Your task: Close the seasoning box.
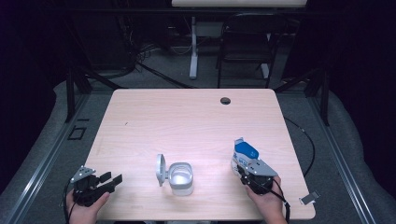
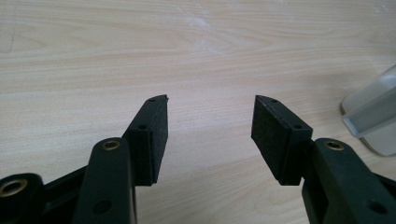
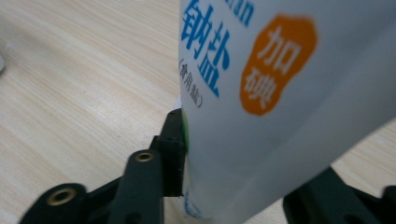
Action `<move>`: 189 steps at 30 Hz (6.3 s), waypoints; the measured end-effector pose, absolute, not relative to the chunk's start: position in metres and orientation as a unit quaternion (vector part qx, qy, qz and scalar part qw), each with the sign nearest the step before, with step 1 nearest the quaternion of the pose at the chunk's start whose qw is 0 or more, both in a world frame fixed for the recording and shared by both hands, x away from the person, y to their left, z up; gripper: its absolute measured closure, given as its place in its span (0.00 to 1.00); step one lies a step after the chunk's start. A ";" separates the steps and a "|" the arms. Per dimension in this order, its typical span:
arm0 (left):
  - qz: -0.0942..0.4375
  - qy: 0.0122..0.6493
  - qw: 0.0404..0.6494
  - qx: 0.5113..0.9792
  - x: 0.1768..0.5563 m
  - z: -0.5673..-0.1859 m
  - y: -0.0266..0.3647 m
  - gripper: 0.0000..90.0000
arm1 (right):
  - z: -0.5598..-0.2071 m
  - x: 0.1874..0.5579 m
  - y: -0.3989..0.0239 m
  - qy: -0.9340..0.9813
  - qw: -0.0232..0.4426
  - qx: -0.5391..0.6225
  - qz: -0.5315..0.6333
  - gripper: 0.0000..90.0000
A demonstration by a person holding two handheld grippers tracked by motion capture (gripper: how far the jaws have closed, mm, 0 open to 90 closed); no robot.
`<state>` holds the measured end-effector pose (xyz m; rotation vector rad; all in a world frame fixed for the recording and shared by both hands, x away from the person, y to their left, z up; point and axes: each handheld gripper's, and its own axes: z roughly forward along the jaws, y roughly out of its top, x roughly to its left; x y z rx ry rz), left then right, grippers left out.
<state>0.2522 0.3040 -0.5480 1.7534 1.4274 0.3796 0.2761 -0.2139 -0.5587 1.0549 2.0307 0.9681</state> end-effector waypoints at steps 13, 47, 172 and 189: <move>0.149 0.553 0.418 0.705 0.258 -0.543 0.292 0.52 | -0.560 0.271 -0.224 0.764 0.323 0.418 0.371 0.50; 0.157 0.512 0.436 0.723 0.257 -0.527 0.272 0.55 | -0.557 0.260 -0.228 0.763 0.318 0.414 0.382 0.44; 0.148 0.363 0.472 0.790 0.230 -0.467 0.187 1.00 | -0.554 0.248 -0.228 0.763 0.295 0.422 0.391 0.41; 0.159 0.438 0.467 0.751 0.242 -0.480 0.245 1.00 | -0.552 0.248 -0.229 0.763 0.295 0.421 0.392 0.41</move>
